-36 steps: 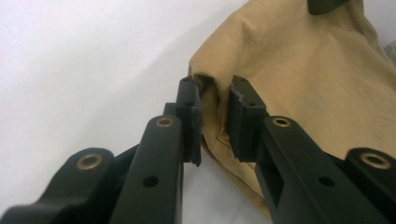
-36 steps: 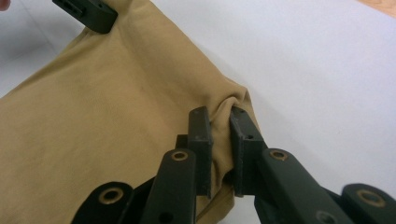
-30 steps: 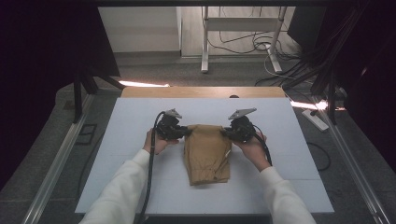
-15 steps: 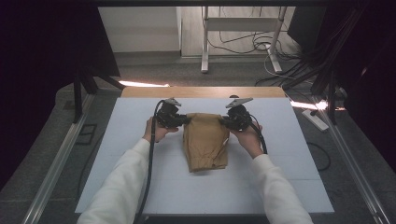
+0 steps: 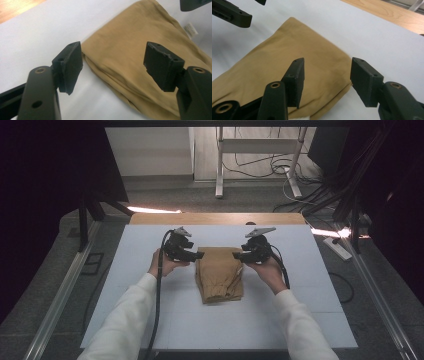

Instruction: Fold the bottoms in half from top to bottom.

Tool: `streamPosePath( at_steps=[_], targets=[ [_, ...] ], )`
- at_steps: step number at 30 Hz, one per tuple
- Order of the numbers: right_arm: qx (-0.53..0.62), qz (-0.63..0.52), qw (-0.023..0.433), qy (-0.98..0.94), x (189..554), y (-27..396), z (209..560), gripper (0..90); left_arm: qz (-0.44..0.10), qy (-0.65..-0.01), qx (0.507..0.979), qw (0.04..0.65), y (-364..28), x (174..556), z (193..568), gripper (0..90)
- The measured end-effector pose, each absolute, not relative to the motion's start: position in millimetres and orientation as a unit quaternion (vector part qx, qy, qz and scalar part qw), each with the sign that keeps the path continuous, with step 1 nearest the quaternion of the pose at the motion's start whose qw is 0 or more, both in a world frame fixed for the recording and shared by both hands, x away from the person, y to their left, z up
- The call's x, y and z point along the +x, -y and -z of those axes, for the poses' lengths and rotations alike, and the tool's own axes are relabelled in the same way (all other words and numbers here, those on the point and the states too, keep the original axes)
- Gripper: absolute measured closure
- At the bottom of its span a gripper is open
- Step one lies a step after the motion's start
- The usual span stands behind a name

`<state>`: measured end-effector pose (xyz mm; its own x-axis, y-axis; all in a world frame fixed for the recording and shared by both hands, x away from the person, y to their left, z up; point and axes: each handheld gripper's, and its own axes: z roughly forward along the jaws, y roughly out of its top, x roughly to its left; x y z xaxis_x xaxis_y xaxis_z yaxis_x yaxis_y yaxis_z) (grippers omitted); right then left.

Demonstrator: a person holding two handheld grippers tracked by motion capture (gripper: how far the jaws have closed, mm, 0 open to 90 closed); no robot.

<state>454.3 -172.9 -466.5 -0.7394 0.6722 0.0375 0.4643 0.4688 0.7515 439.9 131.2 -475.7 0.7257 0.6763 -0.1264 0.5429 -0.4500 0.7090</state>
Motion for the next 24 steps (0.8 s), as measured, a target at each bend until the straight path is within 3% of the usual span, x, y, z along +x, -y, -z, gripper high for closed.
streamPosePath(
  at_steps=[10, 24],
  targets=[
    [0.314, -0.391, 0.104, -0.859, 427, 186, 471, 43.8, -0.077, -0.341, 0.856, 0.381, -133, 412, 482, 32.9],
    [0.302, -0.377, 0.102, -0.869, 398, 196, 485, 42.7, -0.070, -0.335, 0.863, 0.370, -140, 377, 494, 33.1]
  ],
)
